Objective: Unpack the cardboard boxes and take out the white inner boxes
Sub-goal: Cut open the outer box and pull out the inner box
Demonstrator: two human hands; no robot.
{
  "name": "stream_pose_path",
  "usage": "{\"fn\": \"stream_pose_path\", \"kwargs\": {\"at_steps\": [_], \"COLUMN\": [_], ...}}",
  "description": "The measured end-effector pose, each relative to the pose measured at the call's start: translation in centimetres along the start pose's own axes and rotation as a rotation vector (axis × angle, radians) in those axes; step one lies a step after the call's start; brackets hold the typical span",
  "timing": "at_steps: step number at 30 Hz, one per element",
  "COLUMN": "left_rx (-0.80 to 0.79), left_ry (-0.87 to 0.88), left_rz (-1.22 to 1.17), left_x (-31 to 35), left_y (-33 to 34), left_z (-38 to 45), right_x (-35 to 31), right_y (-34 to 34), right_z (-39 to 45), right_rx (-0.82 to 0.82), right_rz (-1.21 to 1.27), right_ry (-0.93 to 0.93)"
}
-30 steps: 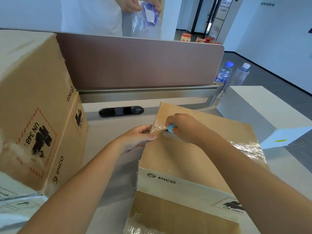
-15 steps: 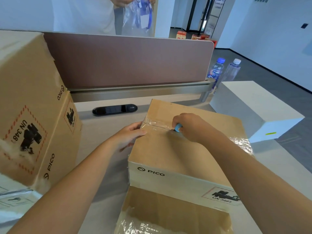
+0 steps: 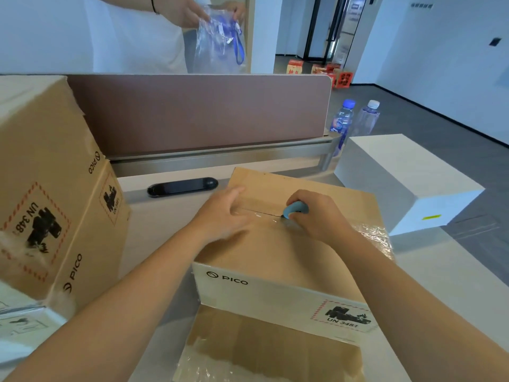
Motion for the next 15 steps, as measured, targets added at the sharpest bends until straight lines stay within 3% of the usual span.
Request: {"fn": "stream_pose_path", "kwargs": {"at_steps": [5,15], "left_rx": [-0.122,-0.168], "left_ry": [0.071,0.046], "left_rz": [0.513,0.600], "left_x": [1.2,1.0], "left_y": [2.5,2.8], "left_z": [0.5,0.1], "right_x": [0.2,3.7], "right_y": [0.2,-3.3], "right_z": [0.6,-1.0], "right_rx": [-0.081,-0.144], "right_rz": [-0.224,-0.501], "right_ry": [-0.066,-0.020]}}
Point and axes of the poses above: each hand's wrist, its own z-axis towards the middle knuckle, its own y-axis out of the palm, x = y × z, the point moved 1 cm from there along z, towards the middle knuckle, and after that the axes turned 2 degrees about y, right-handed, at the moved point
